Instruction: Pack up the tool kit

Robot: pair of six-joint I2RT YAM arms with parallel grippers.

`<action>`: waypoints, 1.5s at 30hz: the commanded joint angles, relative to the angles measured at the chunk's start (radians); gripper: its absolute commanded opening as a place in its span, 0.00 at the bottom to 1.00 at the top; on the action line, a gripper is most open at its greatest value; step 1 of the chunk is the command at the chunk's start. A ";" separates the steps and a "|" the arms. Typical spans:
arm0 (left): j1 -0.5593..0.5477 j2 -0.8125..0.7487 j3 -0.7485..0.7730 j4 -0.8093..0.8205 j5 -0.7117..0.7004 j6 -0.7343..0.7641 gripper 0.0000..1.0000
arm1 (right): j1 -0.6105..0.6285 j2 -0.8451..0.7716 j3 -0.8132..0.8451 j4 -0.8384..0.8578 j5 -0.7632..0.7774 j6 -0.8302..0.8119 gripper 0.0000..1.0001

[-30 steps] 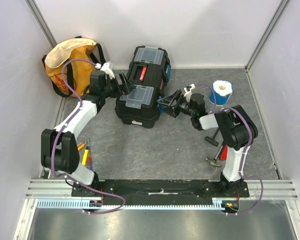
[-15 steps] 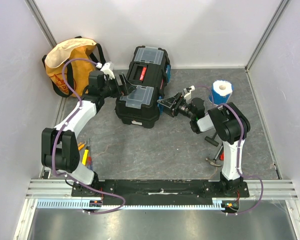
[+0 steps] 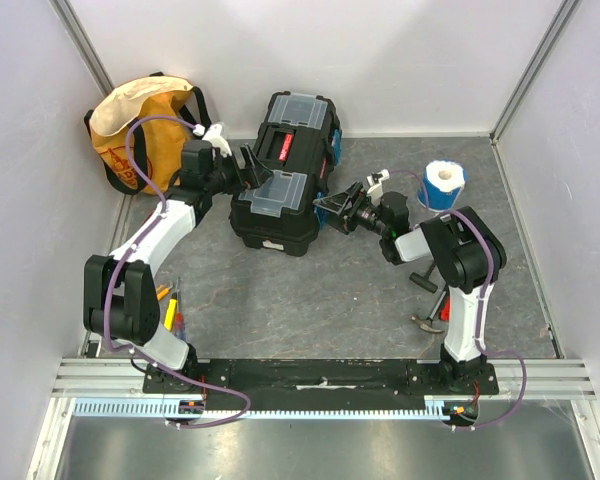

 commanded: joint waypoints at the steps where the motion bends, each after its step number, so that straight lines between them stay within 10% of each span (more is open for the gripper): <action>1: -0.196 0.191 -0.113 -0.414 0.104 0.043 0.72 | 0.149 -0.073 0.043 -0.187 0.043 -0.219 0.00; 18: -0.216 0.217 -0.080 -0.477 -0.017 0.057 0.66 | 0.148 -0.124 0.081 -0.489 0.183 -0.285 0.01; 23: -0.213 0.191 -0.065 -0.483 -0.016 0.054 0.80 | 0.144 -0.113 0.034 -0.428 0.172 -0.239 0.77; 26: -0.212 0.177 -0.063 -0.483 -0.013 0.040 0.85 | 0.143 -0.150 0.023 -0.516 0.227 -0.285 0.98; 32: -0.200 0.159 -0.054 -0.471 0.007 0.032 0.93 | 0.129 -0.183 -0.023 -0.534 0.264 -0.299 0.98; 45: -0.192 0.185 -0.085 -0.389 0.336 0.046 0.96 | 0.125 0.005 -0.025 0.012 0.045 -0.042 0.98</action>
